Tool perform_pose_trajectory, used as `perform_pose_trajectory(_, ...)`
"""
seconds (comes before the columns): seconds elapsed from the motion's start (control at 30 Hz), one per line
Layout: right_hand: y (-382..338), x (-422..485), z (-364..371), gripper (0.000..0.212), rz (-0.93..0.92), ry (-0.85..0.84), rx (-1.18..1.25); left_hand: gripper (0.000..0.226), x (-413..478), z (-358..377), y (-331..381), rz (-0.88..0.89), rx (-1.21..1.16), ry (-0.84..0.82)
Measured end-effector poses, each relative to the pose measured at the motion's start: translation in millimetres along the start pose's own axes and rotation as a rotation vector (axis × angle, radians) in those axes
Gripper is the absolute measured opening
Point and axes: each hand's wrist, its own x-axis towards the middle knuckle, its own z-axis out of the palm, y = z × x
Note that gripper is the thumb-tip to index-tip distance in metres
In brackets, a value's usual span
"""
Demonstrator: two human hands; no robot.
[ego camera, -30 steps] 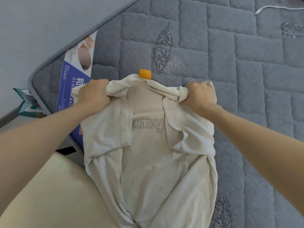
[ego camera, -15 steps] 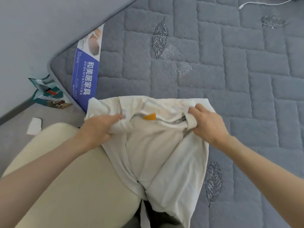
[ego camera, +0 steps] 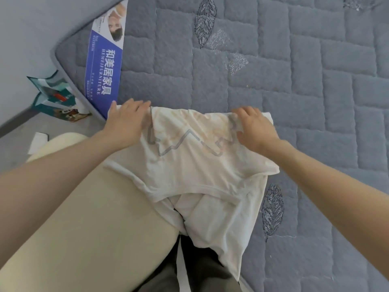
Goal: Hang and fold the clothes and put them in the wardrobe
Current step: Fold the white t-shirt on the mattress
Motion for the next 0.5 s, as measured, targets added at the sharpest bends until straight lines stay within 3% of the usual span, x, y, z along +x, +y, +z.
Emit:
perform_pose_trajectory(0.1, -5, 23, 8, 0.058, 0.134, -0.107, -0.098, 0.051, 11, 0, 6, -0.037, 0.182, -0.070)
perform_pose_trajectory(0.27, 0, 33, -9, 0.041, 0.098, -0.186, -0.279, 0.017, 16, -24, 0, 0.109, 0.458, -0.147)
perform_pose_trajectory(0.37, 3, 30, -44, 0.038, 0.121, -0.115, -0.273, 0.012, 18, -59, -4, 0.063, 0.425, -0.190)
perform_pose_trajectory(0.5, -4, 16, -106, 0.024, 0.087, 0.039, -0.218, 0.008, 12, -122, -18, -0.032, 0.318, -0.018)
